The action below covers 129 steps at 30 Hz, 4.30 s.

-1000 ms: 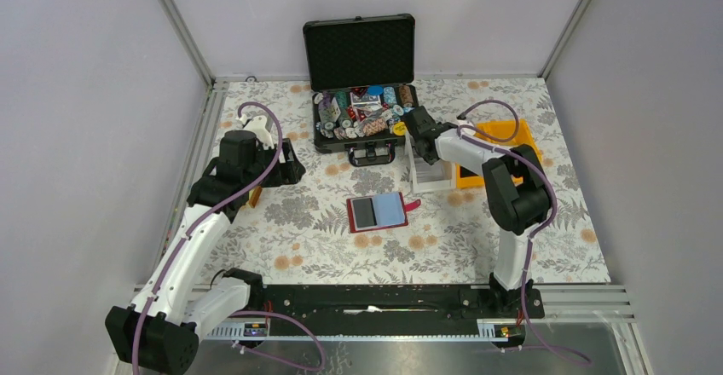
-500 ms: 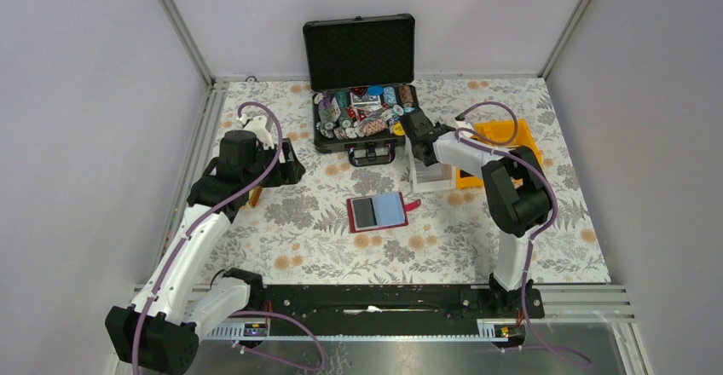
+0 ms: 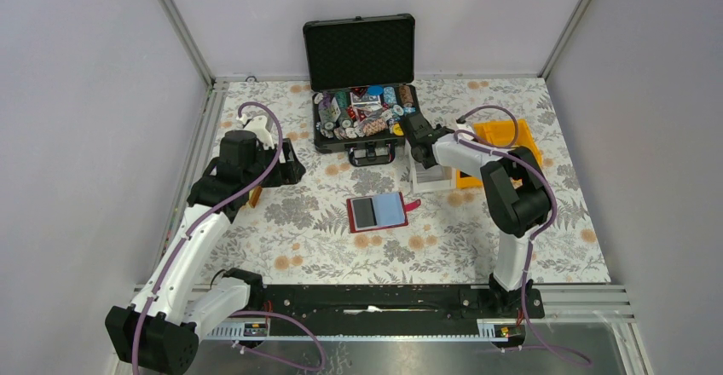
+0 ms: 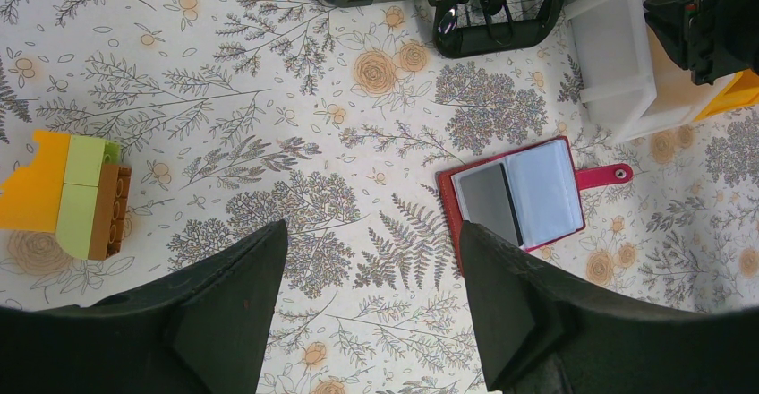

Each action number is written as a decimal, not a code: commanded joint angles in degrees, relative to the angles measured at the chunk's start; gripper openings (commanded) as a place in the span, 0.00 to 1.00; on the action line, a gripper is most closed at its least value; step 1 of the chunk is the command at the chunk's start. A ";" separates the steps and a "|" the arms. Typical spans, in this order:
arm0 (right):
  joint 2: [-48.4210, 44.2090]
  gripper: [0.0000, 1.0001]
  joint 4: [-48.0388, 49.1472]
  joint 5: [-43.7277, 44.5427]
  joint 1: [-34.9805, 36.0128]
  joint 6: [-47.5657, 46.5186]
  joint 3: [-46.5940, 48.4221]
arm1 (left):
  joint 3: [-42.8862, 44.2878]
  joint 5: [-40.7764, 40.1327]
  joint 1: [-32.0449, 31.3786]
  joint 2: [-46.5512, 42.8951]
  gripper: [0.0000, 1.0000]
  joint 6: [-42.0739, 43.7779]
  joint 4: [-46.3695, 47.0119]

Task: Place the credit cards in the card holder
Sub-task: Pick up the credit card from the storage box, then insert the credit card into the card holder.

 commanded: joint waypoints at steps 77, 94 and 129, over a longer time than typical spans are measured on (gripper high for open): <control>-51.04 0.00 28.81 -34.22 1.54 -43.87 -29.16 | -15.27 25.31 -7.05 -7.85 0.75 -27.11 33.09; -54.38 0.00 45.33 -63.48 6.77 -41.59 -31.20 | -21.16 24.17 -14.94 -6.59 0.76 -36.54 54.07; -53.93 0.24 42.50 -59.22 8.39 -42.45 -32.54 | -25.78 25.96 -19.78 0.08 0.00 -45.39 74.94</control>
